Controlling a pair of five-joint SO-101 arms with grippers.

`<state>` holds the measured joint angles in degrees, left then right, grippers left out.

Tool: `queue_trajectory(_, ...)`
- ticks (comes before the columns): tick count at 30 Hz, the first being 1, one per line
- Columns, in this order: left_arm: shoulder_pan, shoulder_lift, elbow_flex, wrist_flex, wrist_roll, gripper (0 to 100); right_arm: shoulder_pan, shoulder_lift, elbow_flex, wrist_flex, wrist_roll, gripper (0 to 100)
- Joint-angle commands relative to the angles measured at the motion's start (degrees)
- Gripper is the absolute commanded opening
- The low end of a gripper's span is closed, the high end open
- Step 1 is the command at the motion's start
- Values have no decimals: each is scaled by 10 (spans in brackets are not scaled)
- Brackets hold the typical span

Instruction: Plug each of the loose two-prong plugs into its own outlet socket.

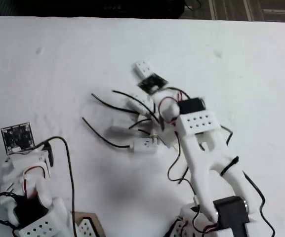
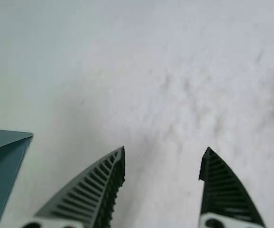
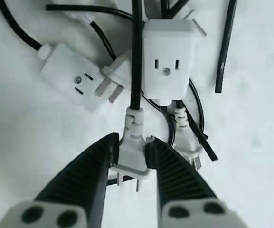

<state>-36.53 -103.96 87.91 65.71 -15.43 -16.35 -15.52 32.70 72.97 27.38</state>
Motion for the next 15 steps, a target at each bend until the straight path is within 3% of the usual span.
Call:
queue_trajectory(1, 7, -4, -16, -4, 4, 256, 3, -24, 55, -75, -3, 21)
queue_trajectory(8, 7, -4, -16, -4, 4, 256, -13, -30, 63, -46, -2, 128)
queue_trajectory(15, 7, -4, -16, -4, 4, 256, -13, -29, 40, -7, 3, 118)
